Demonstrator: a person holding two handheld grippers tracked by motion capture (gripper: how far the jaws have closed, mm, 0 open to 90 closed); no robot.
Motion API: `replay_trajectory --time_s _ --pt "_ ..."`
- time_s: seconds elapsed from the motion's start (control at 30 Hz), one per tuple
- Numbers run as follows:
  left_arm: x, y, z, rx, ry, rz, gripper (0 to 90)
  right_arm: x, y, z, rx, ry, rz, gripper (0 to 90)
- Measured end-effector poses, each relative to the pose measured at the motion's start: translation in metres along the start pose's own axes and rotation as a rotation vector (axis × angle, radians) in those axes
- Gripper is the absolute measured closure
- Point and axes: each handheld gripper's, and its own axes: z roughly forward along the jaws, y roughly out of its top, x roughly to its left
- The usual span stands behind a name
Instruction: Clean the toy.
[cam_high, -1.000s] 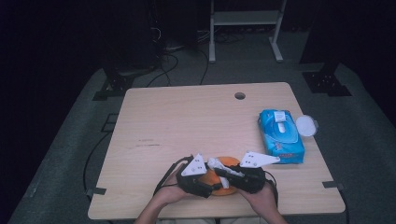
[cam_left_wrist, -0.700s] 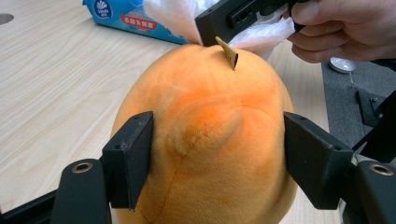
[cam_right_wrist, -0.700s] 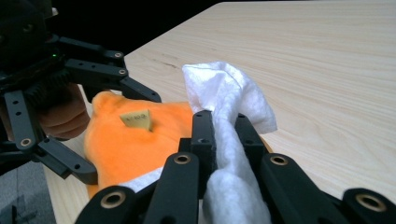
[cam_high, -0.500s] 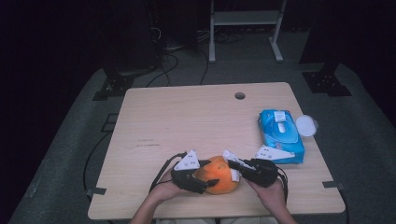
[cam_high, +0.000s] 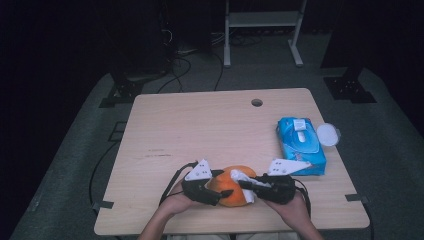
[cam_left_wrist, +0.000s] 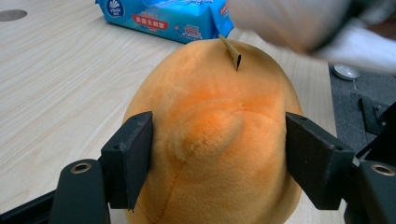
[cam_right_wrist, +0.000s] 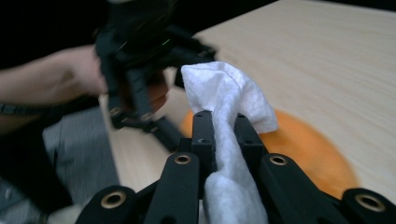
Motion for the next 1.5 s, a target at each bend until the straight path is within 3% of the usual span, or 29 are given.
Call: replay_trajectory --time_s 0.03,0.13,0.23,0.47,0.53,0.63,0.7,0.87,1.0,1.07,1.27,1.43,1.5 --pt "-0.001 0.000 0.000 -0.001 0.001 0.001 28.2 0.000 -0.002 0.005 0.033 -0.010 -0.004 79.5" --pt "-0.002 0.000 0.000 0.002 0.006 0.001 28.2 -0.003 -0.005 0.006 0.051 -0.025 0.002 75.5" --pt "-0.001 0.000 0.000 -0.001 0.001 0.002 28.1 -0.001 -0.002 0.000 0.033 -0.100 -0.044 67.4" --pt "-0.002 0.000 0.001 0.002 -0.001 0.008 28.0 -0.005 -0.003 -0.003 -0.009 -0.115 -0.027 63.5" --pt "-0.002 0.001 0.001 0.004 0.000 0.012 28.0 -0.005 -0.002 -0.004 -0.028 -0.109 -0.028 64.8" --pt "-0.005 0.001 0.002 0.006 -0.003 0.022 28.0 -0.003 -0.002 -0.005 -0.063 -0.119 -0.024 74.6" --pt "-0.007 0.002 0.003 0.012 0.001 0.032 27.9 -0.002 -0.003 -0.002 -0.051 -0.165 -0.039 80.3" --pt "-0.006 0.003 0.003 0.011 0.004 0.033 27.8 -0.012 -0.009 0.001 -0.021 -0.208 -0.025 82.5" --pt "-0.005 0.002 0.002 0.006 -0.001 0.027 27.8 -0.030 -0.017 -0.005 -0.010 -0.245 0.042 82.7" --pt "-0.006 0.002 0.003 0.006 0.000 0.030 27.8 -0.037 -0.021 -0.006 -0.006 -0.231 0.082 82.7" --pt "-0.004 0.001 0.002 0.009 -0.004 0.025 27.9 -0.041 -0.022 -0.006 0.005 -0.236 0.108 82.8" --pt "-0.002 -0.001 0.000 0.008 -0.007 0.016 28.0 -0.059 -0.035 -0.007 -0.006 -0.223 0.214 82.8" --pt "-0.002 -0.001 0.001 0.004 -0.006 0.016 28.0 -0.057 -0.032 -0.008 -0.018 -0.213 0.215 83.1"
